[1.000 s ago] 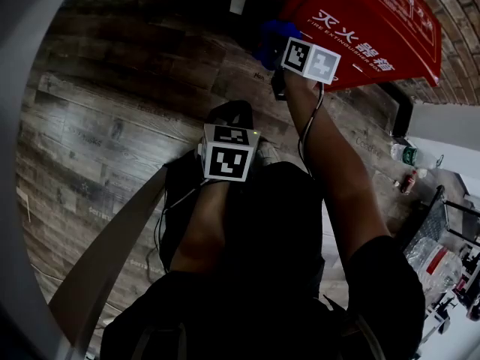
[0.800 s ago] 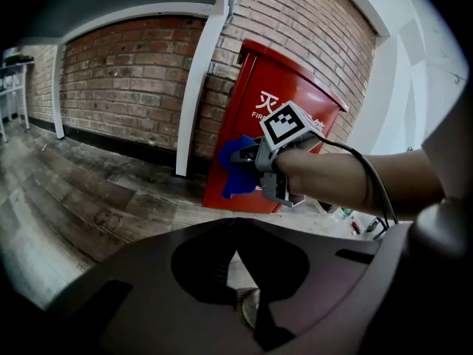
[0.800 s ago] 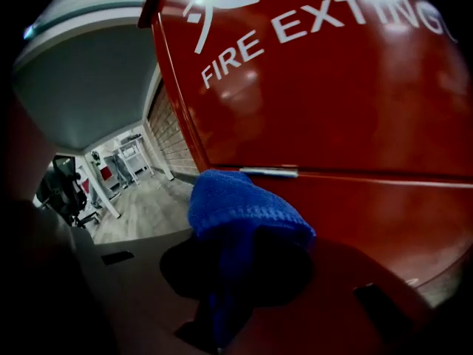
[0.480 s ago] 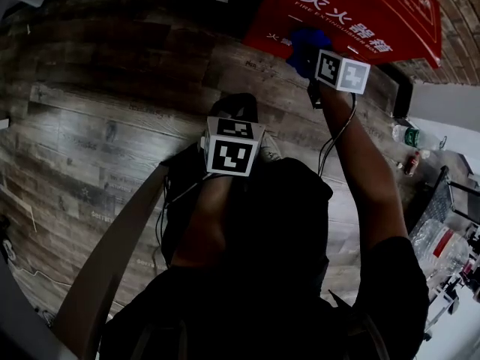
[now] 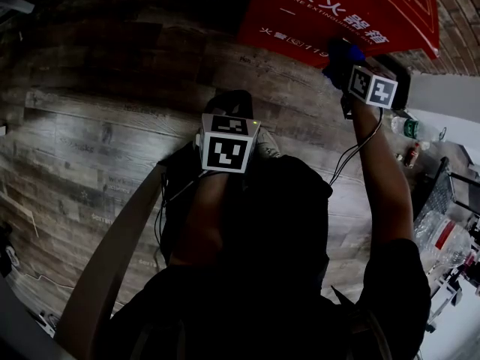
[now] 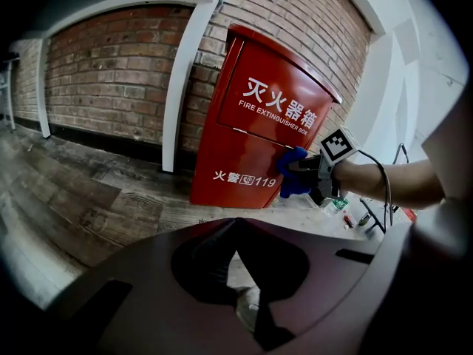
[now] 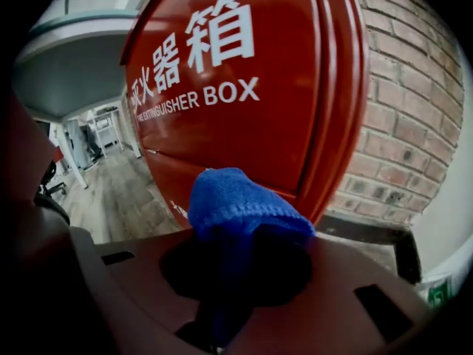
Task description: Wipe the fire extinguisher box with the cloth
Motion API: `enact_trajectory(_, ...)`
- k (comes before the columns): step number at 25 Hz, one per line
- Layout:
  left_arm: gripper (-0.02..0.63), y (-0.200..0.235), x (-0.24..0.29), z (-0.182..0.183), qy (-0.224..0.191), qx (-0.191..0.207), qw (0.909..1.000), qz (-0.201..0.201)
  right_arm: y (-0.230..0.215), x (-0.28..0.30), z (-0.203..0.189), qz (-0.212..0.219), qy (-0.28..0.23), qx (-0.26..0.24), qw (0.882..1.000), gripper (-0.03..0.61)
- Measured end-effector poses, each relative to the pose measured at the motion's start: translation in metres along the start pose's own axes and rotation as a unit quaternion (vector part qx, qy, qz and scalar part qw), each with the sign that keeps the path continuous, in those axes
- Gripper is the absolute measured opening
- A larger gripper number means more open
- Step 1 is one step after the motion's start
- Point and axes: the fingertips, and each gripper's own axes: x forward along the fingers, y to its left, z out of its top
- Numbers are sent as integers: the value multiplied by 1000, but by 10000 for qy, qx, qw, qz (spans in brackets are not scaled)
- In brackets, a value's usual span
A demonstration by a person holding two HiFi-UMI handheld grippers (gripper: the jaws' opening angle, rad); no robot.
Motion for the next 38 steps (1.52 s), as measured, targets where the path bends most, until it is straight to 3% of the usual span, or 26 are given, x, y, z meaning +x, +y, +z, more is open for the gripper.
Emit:
enact_trajectory(3,5,2,-1,0,11,2,10000,15,-12,3,-13,-58,195,16,9998,97)
enact_trajectory(9,5,5,-2,-2,50,18,10000,82,-21,23,-39,-182,717,-460,9962,97)
enact_trajectory(12,5,8,-3,-2,65,11,9999,136,-18,40,-50,46,877,-235,9959,97)
enact_trajectory(15,5,14,-5,-2,60,-14,9998,206,4,54,-47,483,762,347,9953,97)
enact_trajectory(21,5,22,-6,2,60,4,9994,340,55,70,-27,775,596,-226,9950,97)
enact_trajectory(32,5,46,-9,7,11,-175,9977,656,135,95,10,1557,317,533,9859,97)
enact_trajectory(38,5,56,-6,15,-69,-206,9970,742,179,118,23,1747,285,546,9827,97)
